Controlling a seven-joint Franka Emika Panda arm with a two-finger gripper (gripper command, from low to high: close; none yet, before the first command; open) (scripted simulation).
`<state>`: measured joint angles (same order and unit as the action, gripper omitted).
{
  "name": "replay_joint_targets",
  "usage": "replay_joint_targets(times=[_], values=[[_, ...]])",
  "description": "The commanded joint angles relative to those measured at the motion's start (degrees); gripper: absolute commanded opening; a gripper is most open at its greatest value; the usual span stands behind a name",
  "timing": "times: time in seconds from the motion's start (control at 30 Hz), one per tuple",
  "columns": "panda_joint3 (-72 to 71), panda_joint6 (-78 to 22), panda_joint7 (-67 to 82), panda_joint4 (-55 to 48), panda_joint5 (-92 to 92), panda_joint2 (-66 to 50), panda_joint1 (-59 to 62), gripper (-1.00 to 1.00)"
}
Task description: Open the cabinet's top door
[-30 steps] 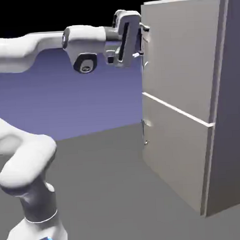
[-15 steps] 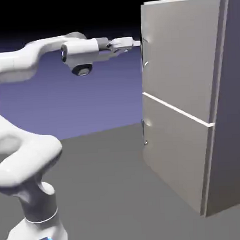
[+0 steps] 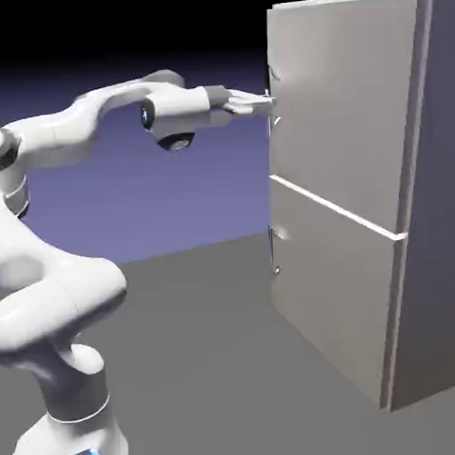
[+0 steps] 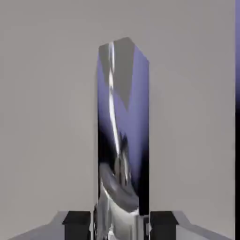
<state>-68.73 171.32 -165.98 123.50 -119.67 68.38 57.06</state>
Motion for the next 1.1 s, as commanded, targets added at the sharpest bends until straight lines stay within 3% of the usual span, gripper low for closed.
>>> replay_joint_targets(times=[0.0,0.63,0.97,1.07], values=[[1.38,-2.54,-0.02,1.90,-0.62,1.92,-1.05,-1.00],[24.56,-49.89,0.40,34.39,-2.72,32.11,-10.52,-1.00],[45.32,-65.12,9.93,44.14,11.08,30.50,-16.87,-1.00],[49.48,-71.63,10.52,45.23,12.90,31.12,-13.27,-1.00]])
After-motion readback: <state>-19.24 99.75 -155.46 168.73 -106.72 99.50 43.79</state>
